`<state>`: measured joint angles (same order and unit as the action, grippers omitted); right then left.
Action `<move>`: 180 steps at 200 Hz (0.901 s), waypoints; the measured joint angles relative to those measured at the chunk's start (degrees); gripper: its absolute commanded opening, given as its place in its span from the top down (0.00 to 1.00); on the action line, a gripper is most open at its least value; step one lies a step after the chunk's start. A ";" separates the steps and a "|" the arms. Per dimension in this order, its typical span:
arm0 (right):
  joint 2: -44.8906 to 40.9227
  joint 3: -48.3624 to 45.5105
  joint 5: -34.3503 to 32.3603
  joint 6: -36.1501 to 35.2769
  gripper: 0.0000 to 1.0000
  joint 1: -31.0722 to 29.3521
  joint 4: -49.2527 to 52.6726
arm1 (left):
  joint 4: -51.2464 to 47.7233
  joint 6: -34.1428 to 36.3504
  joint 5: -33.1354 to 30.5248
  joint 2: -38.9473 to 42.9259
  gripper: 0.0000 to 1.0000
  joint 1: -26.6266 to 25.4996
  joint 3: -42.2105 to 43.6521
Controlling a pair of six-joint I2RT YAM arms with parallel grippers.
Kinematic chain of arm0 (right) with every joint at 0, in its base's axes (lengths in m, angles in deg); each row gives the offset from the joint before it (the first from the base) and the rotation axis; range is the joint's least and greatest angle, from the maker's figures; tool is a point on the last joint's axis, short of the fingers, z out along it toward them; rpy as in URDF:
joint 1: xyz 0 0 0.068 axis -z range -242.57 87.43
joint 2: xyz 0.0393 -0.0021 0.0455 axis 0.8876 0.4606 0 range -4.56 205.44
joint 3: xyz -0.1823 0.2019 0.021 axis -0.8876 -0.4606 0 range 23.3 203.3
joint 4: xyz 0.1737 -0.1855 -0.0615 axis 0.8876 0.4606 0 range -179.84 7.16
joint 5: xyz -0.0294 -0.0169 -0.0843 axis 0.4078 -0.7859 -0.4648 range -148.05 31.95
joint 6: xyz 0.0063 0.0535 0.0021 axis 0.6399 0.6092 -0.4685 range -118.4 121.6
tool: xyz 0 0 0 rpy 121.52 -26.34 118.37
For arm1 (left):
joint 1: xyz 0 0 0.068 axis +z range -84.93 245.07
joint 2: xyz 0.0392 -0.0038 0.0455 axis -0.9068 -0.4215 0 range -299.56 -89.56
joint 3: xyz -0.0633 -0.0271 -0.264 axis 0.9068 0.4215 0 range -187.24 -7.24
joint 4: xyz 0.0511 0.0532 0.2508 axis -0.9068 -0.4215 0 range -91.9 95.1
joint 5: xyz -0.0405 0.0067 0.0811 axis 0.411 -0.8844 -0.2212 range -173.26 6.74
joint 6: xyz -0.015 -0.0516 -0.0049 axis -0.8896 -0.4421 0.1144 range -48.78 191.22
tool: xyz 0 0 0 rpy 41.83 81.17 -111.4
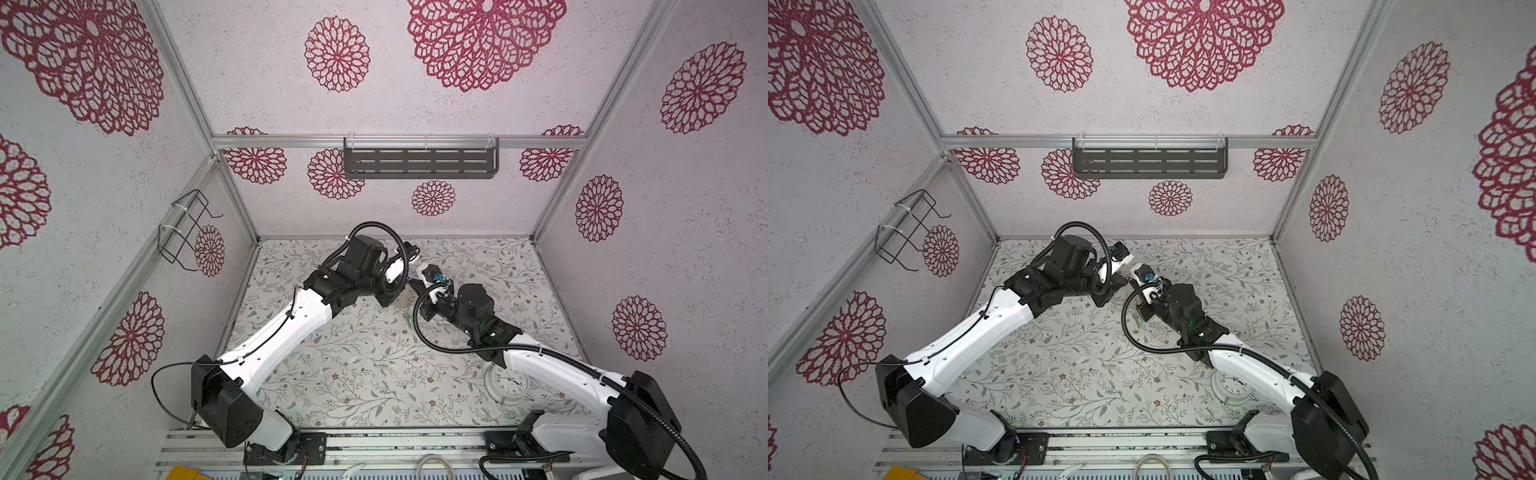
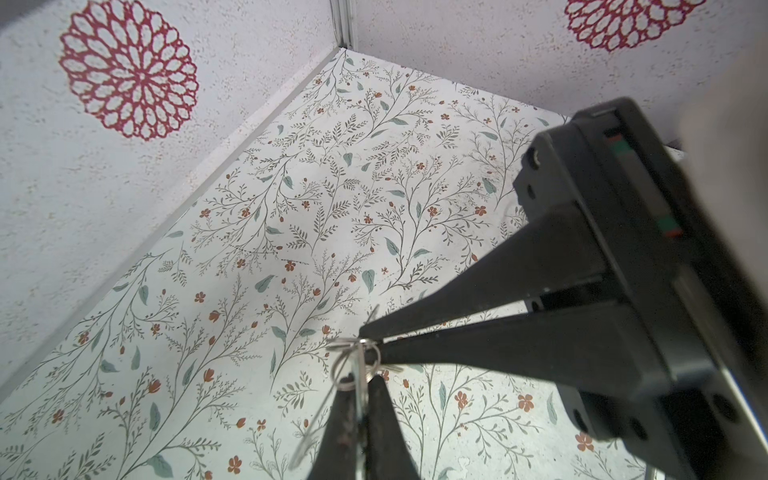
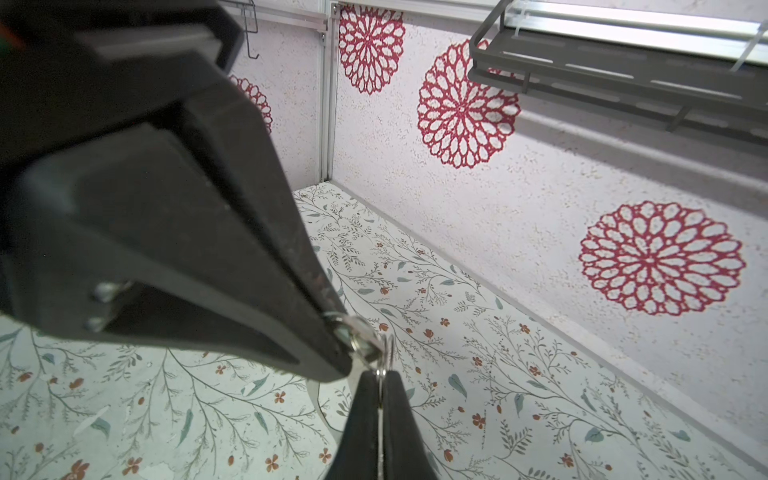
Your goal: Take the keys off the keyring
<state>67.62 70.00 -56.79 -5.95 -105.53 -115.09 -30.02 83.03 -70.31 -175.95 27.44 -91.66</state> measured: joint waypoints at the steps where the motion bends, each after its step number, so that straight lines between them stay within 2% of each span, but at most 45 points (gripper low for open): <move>1: 0.00 -0.04 0.00 0.04 0.98 0.00 -0.02 | -0.02 0.02 0.00 0.00 1.00 0.00 0.00; 17: -0.28 -0.63 0.07 -0.13 1.00 0.00 -0.39 | -0.72 0.26 0.00 0.00 1.00 0.00 -0.15; 86: -1.95 -1.57 1.09 -1.92 1.00 -0.11 -0.83 | -4.39 2.32 0.28 -0.22 1.00 0.59 -2.54; 180: -2.14 -5.49 5.49 -3.76 1.00 0.55 -7.26 | -7.02 1.11 8.07 -0.63 1.00 3.93 -2.54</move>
<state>65.48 64.51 -51.31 -9.71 -104.99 -122.35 -37.03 84.15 -62.25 -176.58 31.38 -94.20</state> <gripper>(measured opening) 0.050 0.062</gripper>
